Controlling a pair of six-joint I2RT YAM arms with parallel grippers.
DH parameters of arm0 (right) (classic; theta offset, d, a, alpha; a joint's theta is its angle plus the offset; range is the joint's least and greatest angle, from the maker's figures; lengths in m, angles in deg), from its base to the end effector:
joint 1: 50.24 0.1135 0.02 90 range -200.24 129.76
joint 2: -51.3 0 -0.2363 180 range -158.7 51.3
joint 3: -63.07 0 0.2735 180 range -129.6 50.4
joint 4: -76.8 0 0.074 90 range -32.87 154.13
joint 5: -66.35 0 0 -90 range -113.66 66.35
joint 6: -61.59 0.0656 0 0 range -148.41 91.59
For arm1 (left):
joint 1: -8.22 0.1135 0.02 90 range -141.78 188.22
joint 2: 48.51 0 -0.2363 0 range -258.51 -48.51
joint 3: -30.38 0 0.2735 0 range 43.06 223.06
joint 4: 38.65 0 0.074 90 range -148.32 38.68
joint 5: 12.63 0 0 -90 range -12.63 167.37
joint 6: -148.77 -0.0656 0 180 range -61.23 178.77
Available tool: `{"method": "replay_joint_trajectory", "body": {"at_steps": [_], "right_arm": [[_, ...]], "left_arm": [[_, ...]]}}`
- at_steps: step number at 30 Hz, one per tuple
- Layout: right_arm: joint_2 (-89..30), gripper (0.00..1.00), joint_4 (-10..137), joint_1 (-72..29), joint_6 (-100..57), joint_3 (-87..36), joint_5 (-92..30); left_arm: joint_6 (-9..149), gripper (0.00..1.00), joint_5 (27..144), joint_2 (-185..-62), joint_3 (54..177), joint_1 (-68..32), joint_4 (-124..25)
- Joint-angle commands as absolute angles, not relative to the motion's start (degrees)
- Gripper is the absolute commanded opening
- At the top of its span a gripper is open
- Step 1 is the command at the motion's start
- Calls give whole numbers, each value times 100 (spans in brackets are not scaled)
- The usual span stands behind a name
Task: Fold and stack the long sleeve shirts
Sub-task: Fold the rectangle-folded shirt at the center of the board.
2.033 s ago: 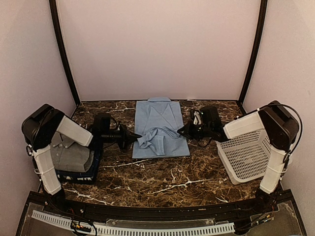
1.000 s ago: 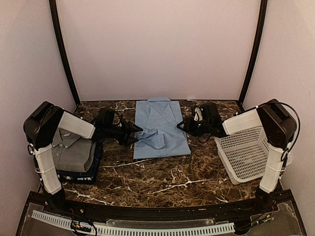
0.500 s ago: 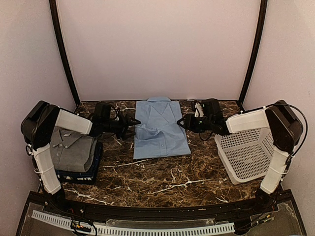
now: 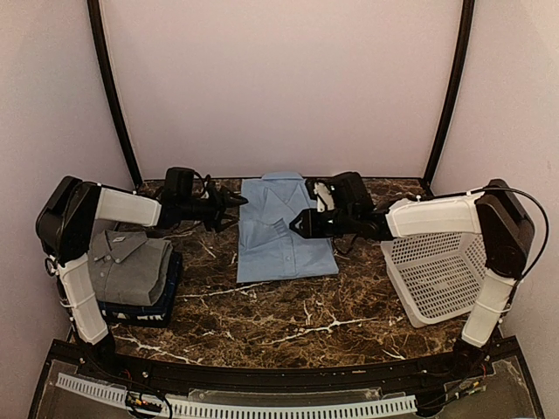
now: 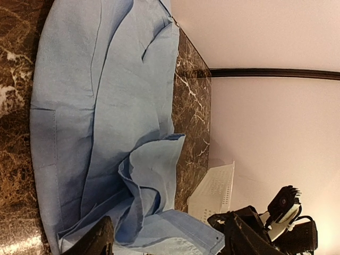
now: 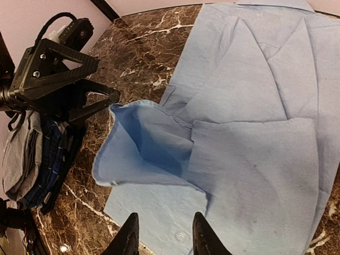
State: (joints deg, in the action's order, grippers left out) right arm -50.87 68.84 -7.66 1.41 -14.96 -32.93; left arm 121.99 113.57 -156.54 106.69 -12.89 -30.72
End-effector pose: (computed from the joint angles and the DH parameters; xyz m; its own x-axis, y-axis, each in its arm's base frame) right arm 0.3146 0.3034 0.1589 -0.7216 0.0035 -0.6923 -0.4720 0.7291 0.4956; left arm 0.3983 -0.1953 0.1432 -0.8791 -0.4328 -0.1996 0.0222 0.3812 -0.9242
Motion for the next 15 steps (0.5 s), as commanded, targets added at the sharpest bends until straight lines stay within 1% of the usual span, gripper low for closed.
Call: {"method": "replay_joint_trajectory", "body": {"at_steps": [1,5,8,10,15], "right_arm": [[-5481,31,6589,-526,-182,-2049,-2990],[-6071,31,6355,-507,-270,-2686,-2996],[-6585,31,5928,-515,-387,-3294,-2658],[-6958,33,5720,-552,-442,-3678,-2517],[-7833,42,5256,-621,-504,-4573,-2537]], "left_arm": [[11812,70,11371,-15608,10992,-1196,-3481],[11542,70,11336,-15559,11175,-1158,-3837],[11336,70,11292,-15380,11182,-1149,-4106],[11209,70,11248,-15205,11098,-1155,-4249],[10948,70,11250,-14590,10652,-1183,-4451]]}}
